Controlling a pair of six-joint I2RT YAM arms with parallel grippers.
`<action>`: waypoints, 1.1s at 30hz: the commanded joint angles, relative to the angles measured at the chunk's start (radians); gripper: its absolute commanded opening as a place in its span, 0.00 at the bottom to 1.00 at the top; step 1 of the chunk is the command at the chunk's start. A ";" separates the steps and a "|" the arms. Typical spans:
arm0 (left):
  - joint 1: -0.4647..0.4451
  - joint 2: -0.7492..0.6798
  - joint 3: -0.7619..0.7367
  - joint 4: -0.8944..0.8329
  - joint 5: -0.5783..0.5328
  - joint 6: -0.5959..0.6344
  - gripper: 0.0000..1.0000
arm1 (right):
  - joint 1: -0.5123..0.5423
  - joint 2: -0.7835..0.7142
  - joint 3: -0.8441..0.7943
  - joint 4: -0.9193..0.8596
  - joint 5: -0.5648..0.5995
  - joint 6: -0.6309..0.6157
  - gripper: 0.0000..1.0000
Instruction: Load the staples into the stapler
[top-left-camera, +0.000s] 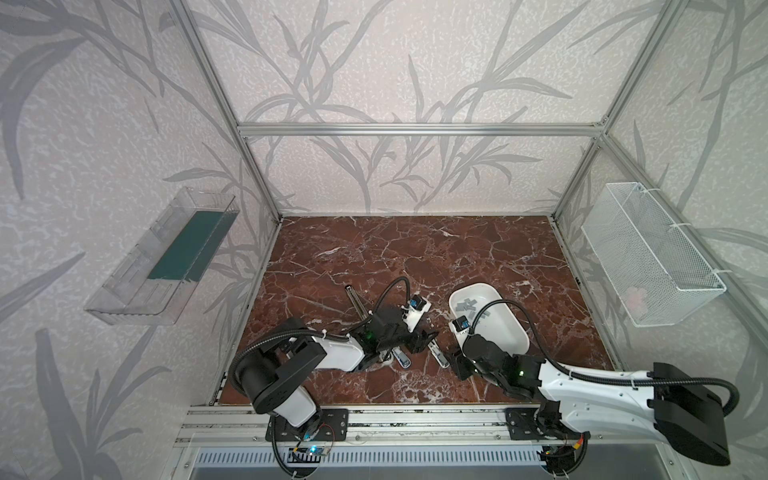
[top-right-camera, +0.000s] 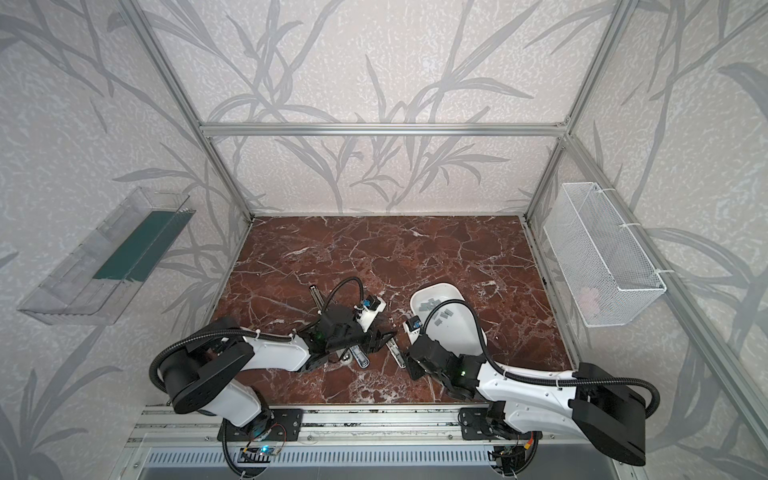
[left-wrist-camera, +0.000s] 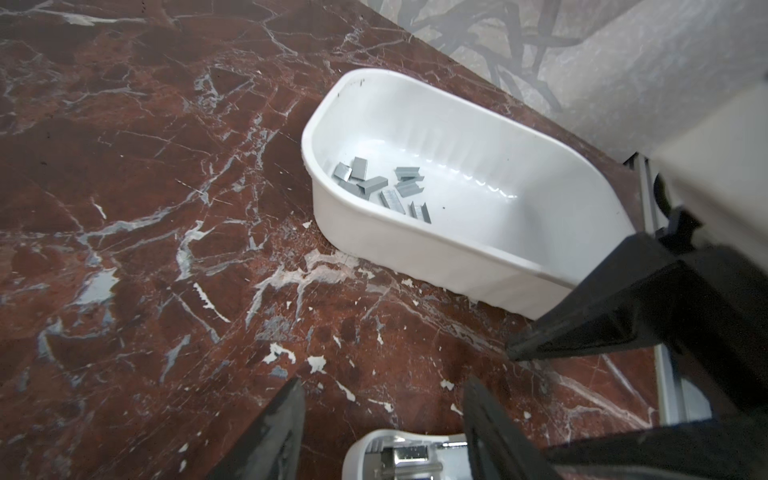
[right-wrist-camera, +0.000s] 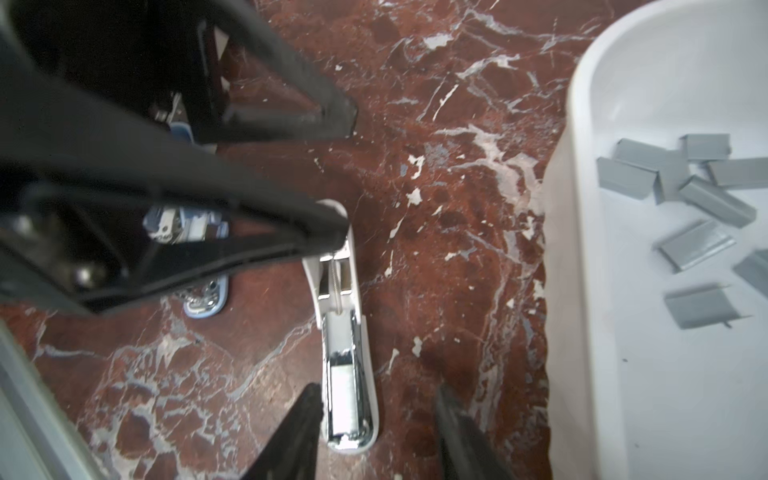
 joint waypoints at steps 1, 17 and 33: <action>0.036 -0.053 0.012 -0.010 0.052 -0.073 0.65 | 0.015 -0.035 -0.032 0.047 -0.046 -0.040 0.48; 0.111 -0.079 -0.036 0.041 0.186 -0.254 0.67 | 0.070 0.192 -0.015 0.212 0.005 -0.057 0.34; 0.137 0.169 -0.069 0.346 0.201 -0.430 0.67 | 0.119 0.268 -0.025 0.239 0.143 0.001 0.13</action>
